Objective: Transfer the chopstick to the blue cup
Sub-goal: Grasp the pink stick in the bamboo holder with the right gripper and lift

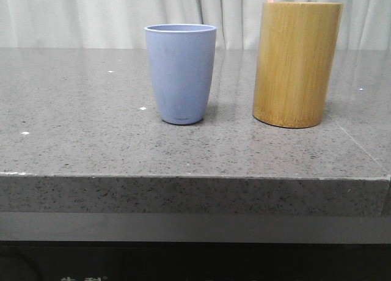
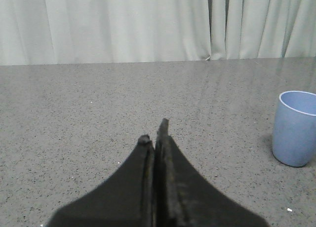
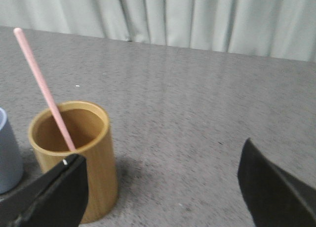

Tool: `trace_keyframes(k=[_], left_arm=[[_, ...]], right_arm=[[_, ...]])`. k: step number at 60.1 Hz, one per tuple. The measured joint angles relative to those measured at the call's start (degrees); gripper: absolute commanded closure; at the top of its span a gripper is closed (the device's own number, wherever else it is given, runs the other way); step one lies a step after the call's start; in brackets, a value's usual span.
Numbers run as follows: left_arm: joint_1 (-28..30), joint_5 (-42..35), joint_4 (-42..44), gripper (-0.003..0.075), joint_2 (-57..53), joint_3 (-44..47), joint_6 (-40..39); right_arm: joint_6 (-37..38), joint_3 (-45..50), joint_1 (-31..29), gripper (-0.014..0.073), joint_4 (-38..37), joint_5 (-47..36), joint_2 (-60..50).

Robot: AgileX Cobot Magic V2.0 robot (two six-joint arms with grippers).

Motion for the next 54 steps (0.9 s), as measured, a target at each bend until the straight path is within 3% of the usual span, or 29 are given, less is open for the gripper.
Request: trace_keyframes(k=[20,37,45,54], left_arm=[[0.0,-0.1,0.0,0.0739,0.0,0.3,0.0],[0.0,-0.1,0.0,0.0739,0.0,0.3,0.0],[0.0,-0.1,0.0,0.0739,0.0,0.3,0.0],[0.0,-0.1,0.0,0.0739,0.0,0.3,0.0]], right_arm=[[-6.2,-11.7,16.6,-0.0031,0.0,-4.4,20.9],[-6.8,-21.6,19.5,-0.0024,0.0,-7.2,34.5],[-6.8,-24.8,19.5,0.0113,0.0,-7.9,38.6],[-6.9,-25.5,19.5,0.0382,0.0,-8.1,39.8]])
